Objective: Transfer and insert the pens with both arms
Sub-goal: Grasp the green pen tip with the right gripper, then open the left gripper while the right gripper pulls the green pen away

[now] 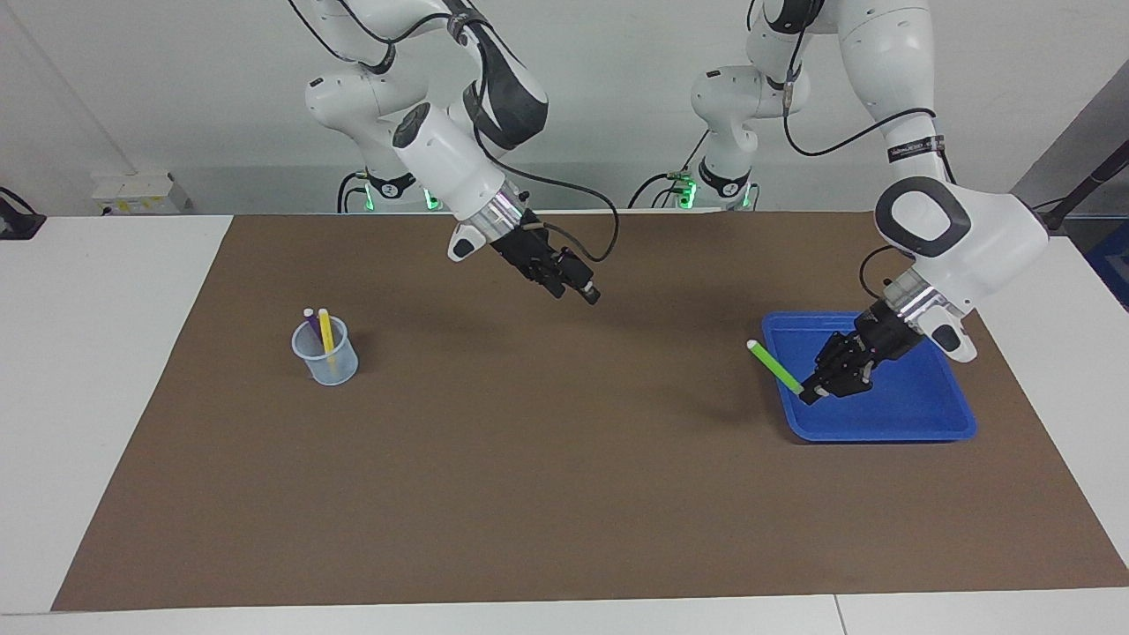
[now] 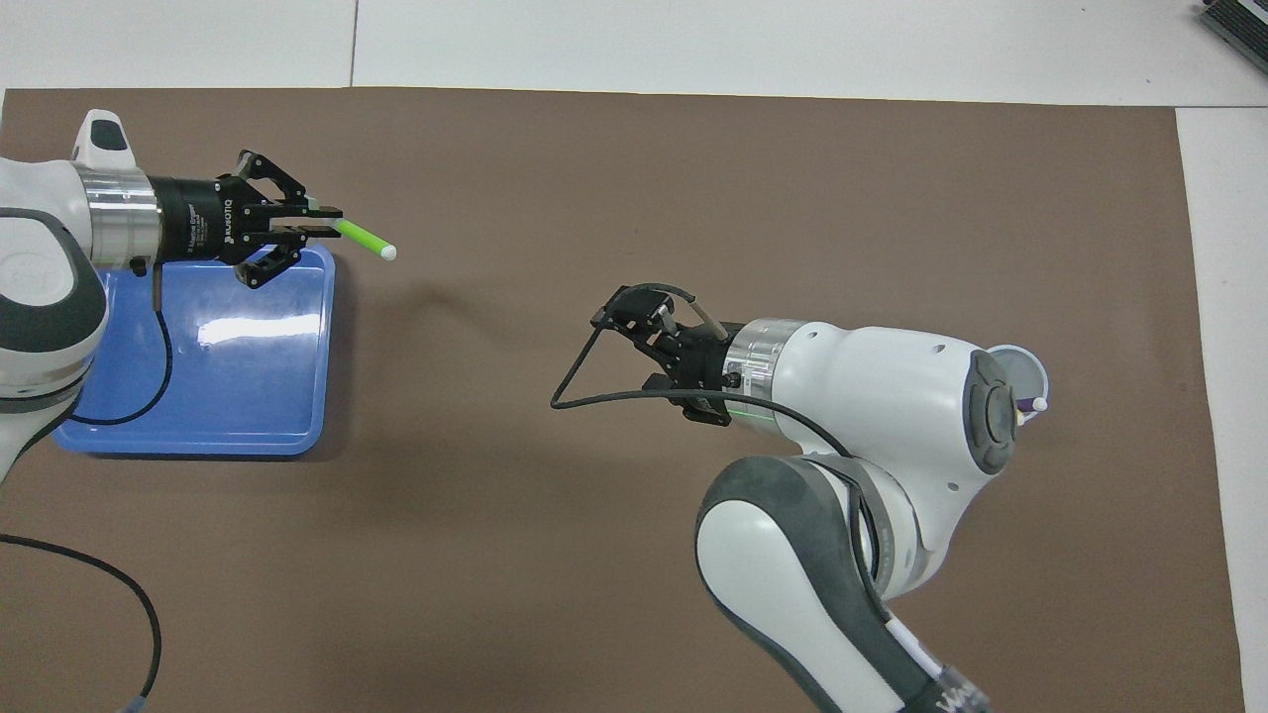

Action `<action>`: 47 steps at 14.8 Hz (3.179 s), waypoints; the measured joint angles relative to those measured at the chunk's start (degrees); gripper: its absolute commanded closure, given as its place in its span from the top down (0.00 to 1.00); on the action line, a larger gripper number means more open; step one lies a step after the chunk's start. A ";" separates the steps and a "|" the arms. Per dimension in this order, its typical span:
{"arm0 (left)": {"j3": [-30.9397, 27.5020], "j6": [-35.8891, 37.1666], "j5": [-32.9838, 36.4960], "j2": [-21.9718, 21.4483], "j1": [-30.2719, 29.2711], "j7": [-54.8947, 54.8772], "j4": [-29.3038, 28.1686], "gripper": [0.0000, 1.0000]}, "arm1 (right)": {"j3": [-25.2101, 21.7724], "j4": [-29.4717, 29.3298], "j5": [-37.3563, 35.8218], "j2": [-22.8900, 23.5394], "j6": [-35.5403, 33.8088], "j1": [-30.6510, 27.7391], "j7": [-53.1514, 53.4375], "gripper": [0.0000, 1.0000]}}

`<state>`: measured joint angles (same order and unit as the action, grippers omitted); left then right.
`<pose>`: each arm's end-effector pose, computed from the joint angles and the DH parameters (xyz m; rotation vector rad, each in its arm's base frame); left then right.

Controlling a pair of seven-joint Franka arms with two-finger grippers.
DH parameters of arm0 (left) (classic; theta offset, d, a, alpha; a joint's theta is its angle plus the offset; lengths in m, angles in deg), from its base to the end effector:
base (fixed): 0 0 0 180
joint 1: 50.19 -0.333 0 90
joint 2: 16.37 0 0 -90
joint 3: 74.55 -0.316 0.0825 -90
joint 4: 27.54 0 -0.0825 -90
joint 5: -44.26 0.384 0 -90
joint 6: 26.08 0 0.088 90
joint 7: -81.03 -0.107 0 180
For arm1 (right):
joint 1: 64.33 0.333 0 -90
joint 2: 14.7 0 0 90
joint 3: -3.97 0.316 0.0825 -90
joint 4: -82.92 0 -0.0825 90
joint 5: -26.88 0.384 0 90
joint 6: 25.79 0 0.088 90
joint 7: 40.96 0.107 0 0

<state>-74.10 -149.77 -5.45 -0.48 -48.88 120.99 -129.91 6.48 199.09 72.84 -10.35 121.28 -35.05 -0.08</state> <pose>0.6464 -0.0502 0.4196 2.0311 1.2960 -0.2294 0.5188 0.3077 0.4574 -2.2534 0.8812 -0.0055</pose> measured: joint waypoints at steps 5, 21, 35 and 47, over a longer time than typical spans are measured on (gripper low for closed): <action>0.20 -1.29 -1.59 -1.61 6.33 7.35 -2.20 0.00 | 0.09 -0.37 4.27 1.47 5.82 2.77 0.01 0.93; 0.15 -9.51 -2.87 -8.06 14.19 9.88 -12.56 0.00 | 0.29 -10.87 5.65 10.10 11.84 6.09 0.03 0.91; 0.04 -9.67 -3.09 -9.11 14.28 10.24 -12.84 0.00 | 0.44 -11.61 5.66 11.08 11.84 6.35 0.11 0.72; -0.15 -9.91 -3.20 -9.30 14.28 10.59 -12.88 0.00 | 0.54 -11.68 5.66 11.20 11.83 6.36 1.42 0.00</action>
<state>-74.25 -159.68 -8.66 -9.78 -34.60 131.58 -142.78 7.02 187.41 78.50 0.85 133.10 -28.69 1.35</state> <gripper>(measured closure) 0.837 0.789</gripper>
